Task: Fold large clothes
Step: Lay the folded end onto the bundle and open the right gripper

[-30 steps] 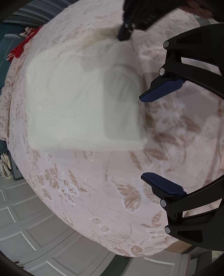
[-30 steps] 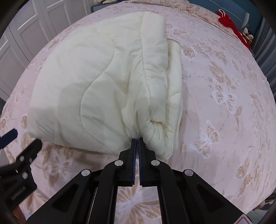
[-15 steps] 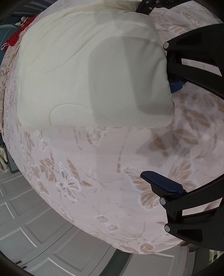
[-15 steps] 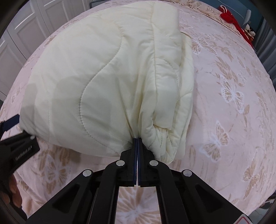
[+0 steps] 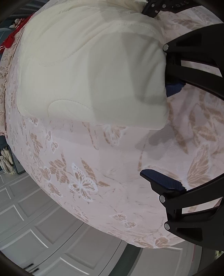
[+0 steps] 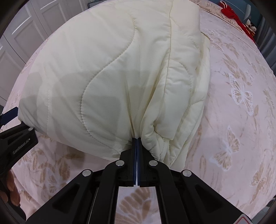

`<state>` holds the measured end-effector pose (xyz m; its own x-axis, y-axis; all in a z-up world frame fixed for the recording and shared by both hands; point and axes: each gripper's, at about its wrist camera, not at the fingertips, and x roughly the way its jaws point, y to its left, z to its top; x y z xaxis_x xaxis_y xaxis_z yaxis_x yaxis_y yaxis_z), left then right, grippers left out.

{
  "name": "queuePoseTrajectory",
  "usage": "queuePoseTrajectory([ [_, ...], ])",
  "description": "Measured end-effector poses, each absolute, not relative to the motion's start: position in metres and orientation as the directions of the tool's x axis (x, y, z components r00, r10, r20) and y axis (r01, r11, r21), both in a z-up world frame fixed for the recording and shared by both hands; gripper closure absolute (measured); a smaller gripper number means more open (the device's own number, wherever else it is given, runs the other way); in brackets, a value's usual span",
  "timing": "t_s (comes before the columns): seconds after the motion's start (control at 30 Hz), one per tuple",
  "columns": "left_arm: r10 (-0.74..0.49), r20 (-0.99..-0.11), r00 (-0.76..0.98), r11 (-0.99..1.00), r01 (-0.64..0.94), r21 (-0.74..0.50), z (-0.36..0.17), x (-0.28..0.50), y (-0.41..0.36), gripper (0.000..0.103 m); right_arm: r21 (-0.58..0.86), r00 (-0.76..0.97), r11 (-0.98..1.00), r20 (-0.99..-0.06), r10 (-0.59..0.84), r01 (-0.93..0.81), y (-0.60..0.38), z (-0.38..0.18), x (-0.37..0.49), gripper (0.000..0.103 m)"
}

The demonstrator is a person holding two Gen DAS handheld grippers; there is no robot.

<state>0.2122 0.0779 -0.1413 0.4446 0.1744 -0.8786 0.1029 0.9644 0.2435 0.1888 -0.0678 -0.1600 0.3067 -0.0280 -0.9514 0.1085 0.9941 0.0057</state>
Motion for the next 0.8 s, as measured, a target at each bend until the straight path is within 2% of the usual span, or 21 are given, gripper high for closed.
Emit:
queuePoseTrajectory([
  [0.17, 0.086, -0.881, 0.466, 0.984, 0.101, 0.149, -0.109, 0.187, 0.082, 0.031, 0.05, 0.319, 0.991, -0.948, 0.008, 0.123, -0.077, -0.156, 0.184, 0.103],
  [0.37, 0.054, -0.837, 0.544, 0.989, 0.088, 0.121, -0.076, 0.187, 0.083, 0.03, 0.072, 0.323, 0.986, -0.946, 0.019, 0.153, -0.081, -0.142, 0.175, 0.103],
  [0.53, 0.078, -0.864, 0.497, 0.979, 0.124, 0.16, -0.101, 0.209, 0.07, 0.03, 0.083, 0.329, 0.992, -0.943, 0.049, 0.091, -0.066, -0.122, 0.148, 0.103],
  [0.8, 0.101, -0.866, 0.49, 0.976, 0.12, 0.182, -0.113, 0.21, 0.061, 0.03, 0.07, 0.249, 0.98, -0.968, 0.021, 0.188, -0.097, -0.172, 0.162, 0.103],
])
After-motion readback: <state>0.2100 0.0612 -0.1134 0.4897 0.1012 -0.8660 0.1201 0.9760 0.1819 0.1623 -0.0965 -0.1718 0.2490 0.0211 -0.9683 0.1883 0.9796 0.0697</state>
